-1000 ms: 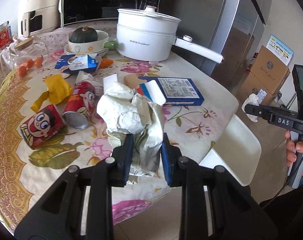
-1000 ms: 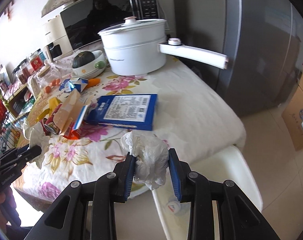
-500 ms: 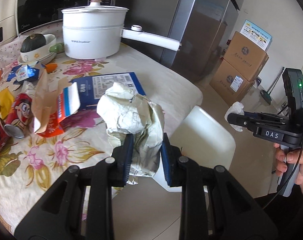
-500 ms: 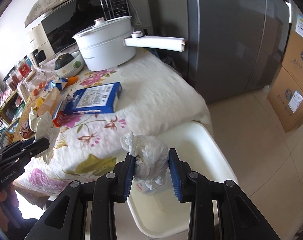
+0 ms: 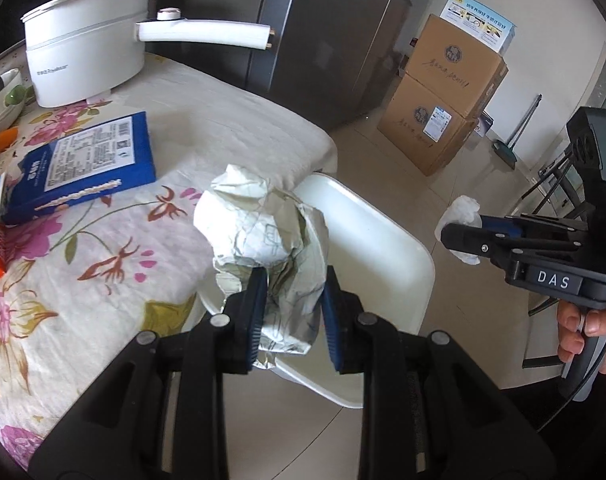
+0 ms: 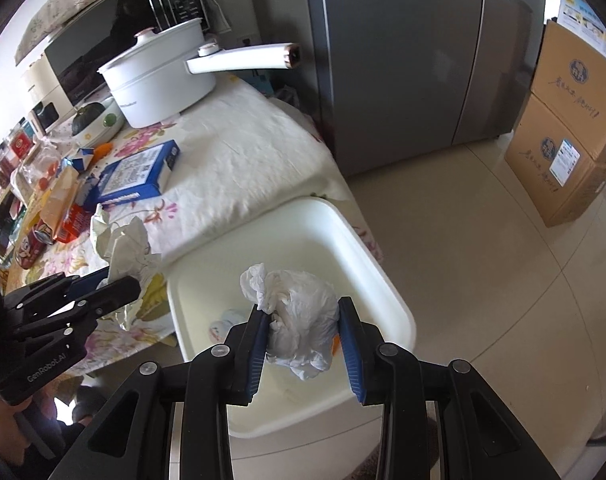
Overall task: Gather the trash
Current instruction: 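Carry both papers over the white bin and open both tools to drop them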
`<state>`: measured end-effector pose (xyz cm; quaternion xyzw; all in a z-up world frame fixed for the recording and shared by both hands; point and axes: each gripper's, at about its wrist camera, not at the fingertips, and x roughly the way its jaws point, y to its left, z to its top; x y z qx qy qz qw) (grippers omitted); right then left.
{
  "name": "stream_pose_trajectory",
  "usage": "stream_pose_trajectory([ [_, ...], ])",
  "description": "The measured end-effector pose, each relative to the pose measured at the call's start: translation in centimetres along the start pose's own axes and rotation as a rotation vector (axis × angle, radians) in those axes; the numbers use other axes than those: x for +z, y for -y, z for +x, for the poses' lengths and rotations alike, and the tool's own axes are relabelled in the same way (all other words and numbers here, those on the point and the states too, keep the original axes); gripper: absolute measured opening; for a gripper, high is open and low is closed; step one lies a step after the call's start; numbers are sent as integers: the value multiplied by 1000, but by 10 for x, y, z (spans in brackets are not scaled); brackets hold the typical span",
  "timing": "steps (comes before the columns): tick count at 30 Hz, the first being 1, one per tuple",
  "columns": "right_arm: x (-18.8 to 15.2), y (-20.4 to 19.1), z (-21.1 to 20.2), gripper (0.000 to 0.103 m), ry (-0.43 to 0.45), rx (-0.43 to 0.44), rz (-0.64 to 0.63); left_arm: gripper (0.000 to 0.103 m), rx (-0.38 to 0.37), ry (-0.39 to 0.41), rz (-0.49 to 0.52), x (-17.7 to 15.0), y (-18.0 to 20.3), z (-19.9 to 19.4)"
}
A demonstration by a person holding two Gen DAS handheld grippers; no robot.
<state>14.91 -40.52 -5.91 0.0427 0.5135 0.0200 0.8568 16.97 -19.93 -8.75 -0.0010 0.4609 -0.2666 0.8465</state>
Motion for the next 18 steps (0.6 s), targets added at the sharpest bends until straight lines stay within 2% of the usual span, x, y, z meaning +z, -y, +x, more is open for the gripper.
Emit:
stream_pose_trajectory([
  [4, -3, 11, 0, 35, -13, -11, 8, 31, -17, -7, 18, 0, 11, 10],
  [5, -3, 13, 0, 35, -15, -13, 9, 36, -6, 0, 20, -1, 13, 11],
  [6, -3, 15, 0, 35, -17, -15, 11, 41, 8, 4, 21, 0, 14, 13],
  [7, -3, 17, 0, 35, -19, -16, 12, 60, 14, -2, 19, 0, 14, 15],
  [8, -2, 17, 1, 35, -20, -18, 12, 73, 26, -6, 12, 0, 13, 16],
  [14, -1, 16, 1, 35, -25, -23, 6, 86, 102, -38, -20, -4, 0, 18],
  [18, -2, 11, 4, 36, -30, -24, -1, 88, 105, -49, -47, -8, -10, 15],
])
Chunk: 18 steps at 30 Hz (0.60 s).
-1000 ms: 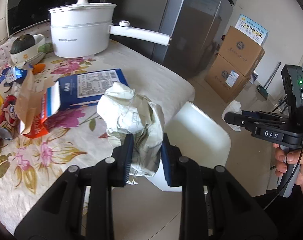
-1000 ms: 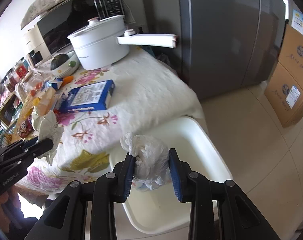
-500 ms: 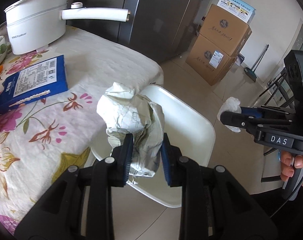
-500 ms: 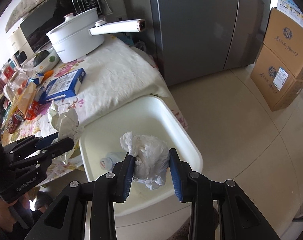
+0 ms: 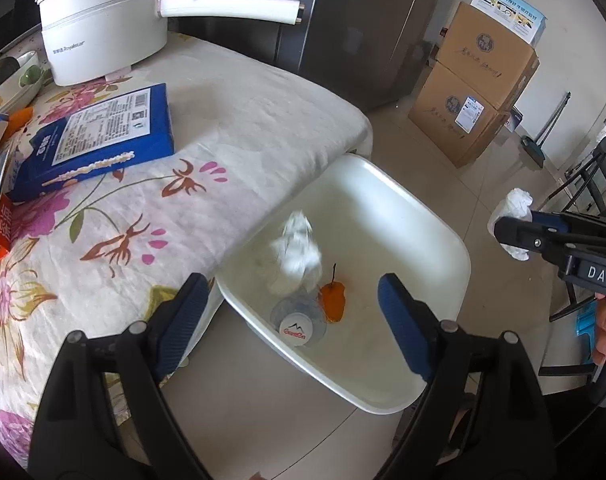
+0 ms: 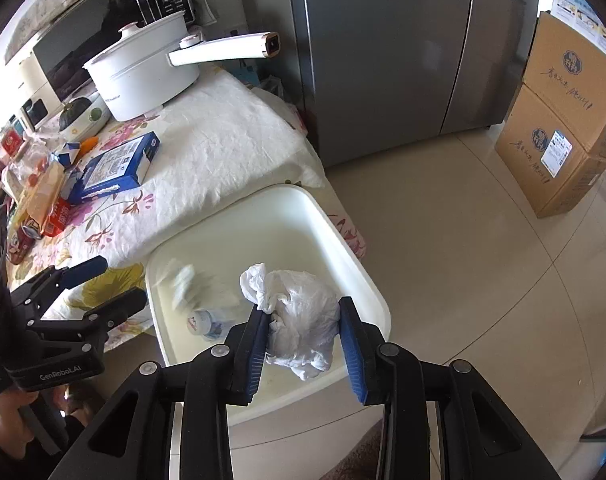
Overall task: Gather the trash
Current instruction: 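Carry both papers over the white bin and open both tools to drop them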
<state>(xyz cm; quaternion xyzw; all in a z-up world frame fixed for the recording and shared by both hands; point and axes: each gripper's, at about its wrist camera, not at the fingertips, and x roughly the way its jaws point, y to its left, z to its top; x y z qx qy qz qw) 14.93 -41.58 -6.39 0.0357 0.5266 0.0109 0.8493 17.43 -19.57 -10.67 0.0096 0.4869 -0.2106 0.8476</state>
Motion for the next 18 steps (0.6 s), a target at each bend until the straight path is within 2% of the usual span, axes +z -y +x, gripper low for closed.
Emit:
stream_pose_trajectory([
  [4, 1, -4, 2, 36, -5, 0, -8, 96, -3, 8, -11, -2, -5, -7],
  [16, 9, -26, 8, 38, -9, 8, -35, 101, 55, 29, -40, -7, -31, -30],
  [18, 11, -30, 9, 47, -14, 15, -32, 102, 70, 33, -51, -8, -39, -34],
])
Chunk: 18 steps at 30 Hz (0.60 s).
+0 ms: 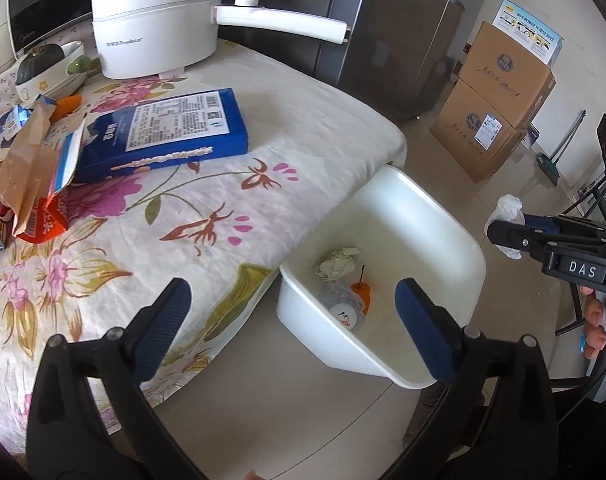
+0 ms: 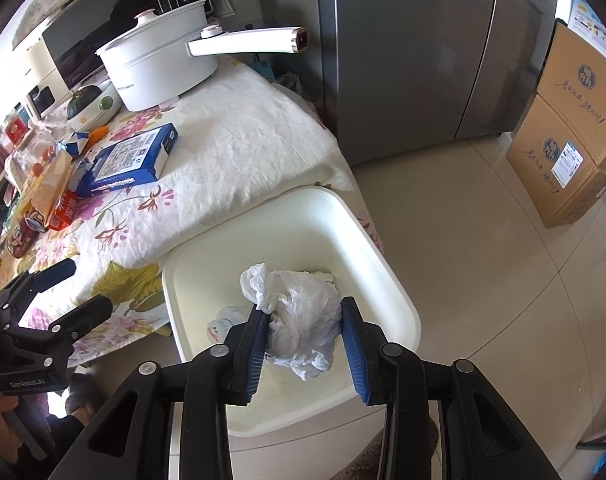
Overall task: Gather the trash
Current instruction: 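Carry both papers over the white bin and open both tools to drop them, then move both tools back to the table toward the red cartoon can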
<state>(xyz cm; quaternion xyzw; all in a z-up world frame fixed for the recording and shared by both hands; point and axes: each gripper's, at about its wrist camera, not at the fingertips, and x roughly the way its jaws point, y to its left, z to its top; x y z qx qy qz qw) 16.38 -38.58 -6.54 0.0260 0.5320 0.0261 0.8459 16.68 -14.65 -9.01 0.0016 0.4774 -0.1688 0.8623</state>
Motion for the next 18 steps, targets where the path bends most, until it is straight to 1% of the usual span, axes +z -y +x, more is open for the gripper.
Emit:
stream_pose_trajectory([
  [2, 3, -3, 1, 83, -3, 10, 20, 102, 19, 3, -9, -2, -7, -4],
  [3, 3, -4, 1, 85, 6, 11, 32, 102, 31, 7, -10, -2, -11, -6],
  [6, 8, -11, 2, 88, -2, 6, 23, 102, 64, 18, -9, -6, -20, -14],
  [9, 11, -20, 4, 97, 1, -1, 12, 102, 88, 24, -15, -8, -30, -22],
  [10, 12, -24, 5, 103, 2, -1, 7, 102, 92, 26, -20, -9, -34, -24],
  [18, 22, -58, 7, 103, 11, 18, -46, 102, 139, 48, -81, -17, -74, -47],
])
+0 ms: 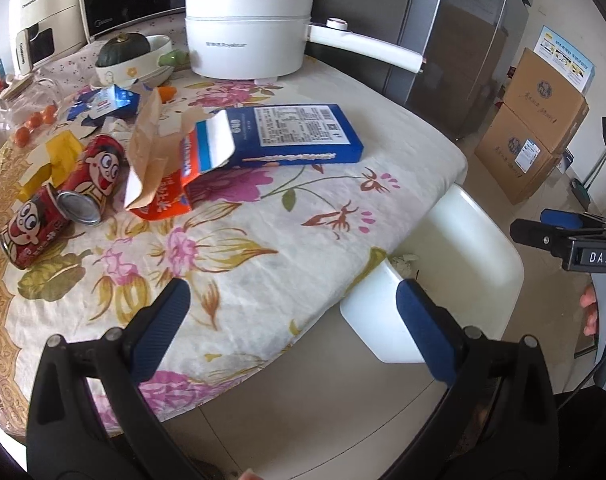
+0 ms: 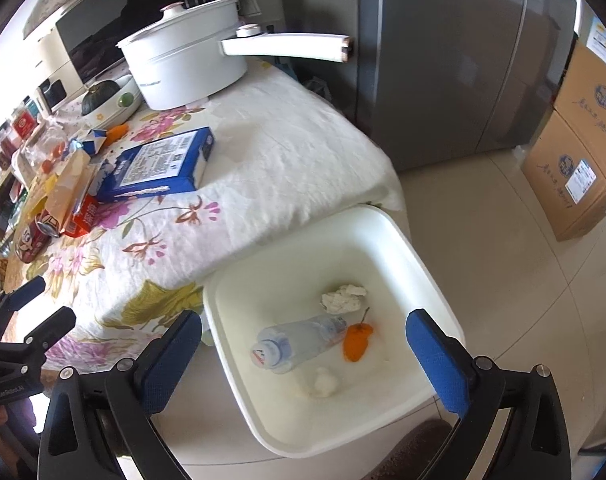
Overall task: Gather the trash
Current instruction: 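Move both tools back to the table toward the red cartoon can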
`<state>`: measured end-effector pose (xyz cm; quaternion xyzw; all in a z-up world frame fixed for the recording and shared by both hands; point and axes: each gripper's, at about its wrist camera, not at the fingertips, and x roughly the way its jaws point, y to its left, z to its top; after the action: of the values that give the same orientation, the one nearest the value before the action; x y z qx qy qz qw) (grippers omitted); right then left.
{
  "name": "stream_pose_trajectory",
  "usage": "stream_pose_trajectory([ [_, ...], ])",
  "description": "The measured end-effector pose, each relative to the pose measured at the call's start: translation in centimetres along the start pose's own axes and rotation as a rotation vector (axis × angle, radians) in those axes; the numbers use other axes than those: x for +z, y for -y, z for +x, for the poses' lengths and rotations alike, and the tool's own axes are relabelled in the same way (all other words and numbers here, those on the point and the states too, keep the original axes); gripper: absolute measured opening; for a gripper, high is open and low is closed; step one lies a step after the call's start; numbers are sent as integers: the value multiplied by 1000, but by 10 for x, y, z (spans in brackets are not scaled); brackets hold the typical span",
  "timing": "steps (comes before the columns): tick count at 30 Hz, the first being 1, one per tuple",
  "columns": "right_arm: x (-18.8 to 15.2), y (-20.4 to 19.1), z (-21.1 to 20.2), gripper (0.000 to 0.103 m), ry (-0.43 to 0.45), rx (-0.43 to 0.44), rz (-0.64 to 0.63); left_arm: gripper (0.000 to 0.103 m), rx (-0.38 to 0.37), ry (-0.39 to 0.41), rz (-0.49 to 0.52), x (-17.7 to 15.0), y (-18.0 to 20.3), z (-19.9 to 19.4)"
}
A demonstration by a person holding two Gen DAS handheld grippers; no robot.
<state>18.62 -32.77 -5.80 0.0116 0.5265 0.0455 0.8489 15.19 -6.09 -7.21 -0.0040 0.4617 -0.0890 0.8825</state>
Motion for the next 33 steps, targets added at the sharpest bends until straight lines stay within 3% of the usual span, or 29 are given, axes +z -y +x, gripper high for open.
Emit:
stream_pose_trajectory([
  [20, 24, -116, 25, 103, 8, 59, -146, 102, 215, 62, -274, -19, -178, -30],
  [24, 31, -134, 32, 103, 13, 79, -158, 102, 189, 62, -387, -18, -217, -25],
  [27, 36, -146, 39, 103, 6, 97, -163, 102, 159, 92, -417, -9, -227, -19],
  [30, 40, -153, 47, 103, -2, 105, -165, 102, 211, 72, -397, 0, -225, -12],
  [33, 45, -156, 54, 103, -6, 104, -154, 102, 197, 74, -490, 6, -230, -1],
])
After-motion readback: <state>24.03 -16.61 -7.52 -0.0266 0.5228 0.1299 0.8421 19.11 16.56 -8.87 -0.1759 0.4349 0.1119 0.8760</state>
